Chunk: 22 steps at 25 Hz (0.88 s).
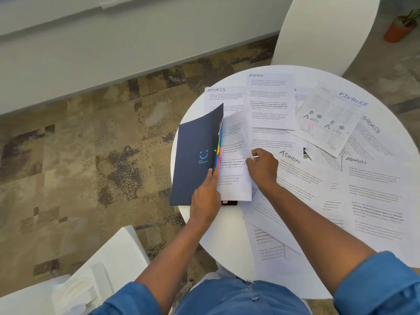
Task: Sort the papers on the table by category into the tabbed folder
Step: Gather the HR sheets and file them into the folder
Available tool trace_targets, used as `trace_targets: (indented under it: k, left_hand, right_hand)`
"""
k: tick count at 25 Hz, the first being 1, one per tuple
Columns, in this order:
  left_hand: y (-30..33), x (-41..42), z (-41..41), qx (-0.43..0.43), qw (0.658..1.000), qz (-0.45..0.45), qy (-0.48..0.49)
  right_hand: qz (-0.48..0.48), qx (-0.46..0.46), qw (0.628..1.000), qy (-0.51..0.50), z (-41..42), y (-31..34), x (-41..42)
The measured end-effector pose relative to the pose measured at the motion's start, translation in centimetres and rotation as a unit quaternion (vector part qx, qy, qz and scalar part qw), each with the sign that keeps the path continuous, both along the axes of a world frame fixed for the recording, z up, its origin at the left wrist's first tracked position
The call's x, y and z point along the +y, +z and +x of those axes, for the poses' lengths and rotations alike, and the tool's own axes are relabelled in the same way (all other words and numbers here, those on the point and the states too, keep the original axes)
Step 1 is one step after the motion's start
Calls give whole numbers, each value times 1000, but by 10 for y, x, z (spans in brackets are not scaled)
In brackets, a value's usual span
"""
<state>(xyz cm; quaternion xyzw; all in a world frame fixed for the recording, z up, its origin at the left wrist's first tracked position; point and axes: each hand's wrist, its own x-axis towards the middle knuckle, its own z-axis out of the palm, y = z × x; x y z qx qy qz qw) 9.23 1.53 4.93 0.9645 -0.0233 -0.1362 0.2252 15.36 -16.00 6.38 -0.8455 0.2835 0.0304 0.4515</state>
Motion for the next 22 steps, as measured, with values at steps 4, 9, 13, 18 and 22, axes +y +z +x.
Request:
trace_targets:
  k: [4, 9, 13, 18, 22]
  left_hand:
    - [4, -4, 1, -2, 1000, -5, -13]
    - [14, -2, 1, 0, 1000, -10, -10]
    - [17, -2, 0, -15, 1000, -12, -19]
    - [16, -1, 0, -7, 1000, -16, -5]
    - [12, -4, 2, 0, 1000, -18, 2]
  right_hand:
    - [15, 17, 999, 39, 10, 0, 12]
    - [27, 24, 998, 59, 12, -14, 39]
    - [21, 28, 998, 50, 14, -20, 58]
    - [26, 26, 995, 92, 18, -23, 68]
    - [39, 28, 994, 96, 25, -31, 55]
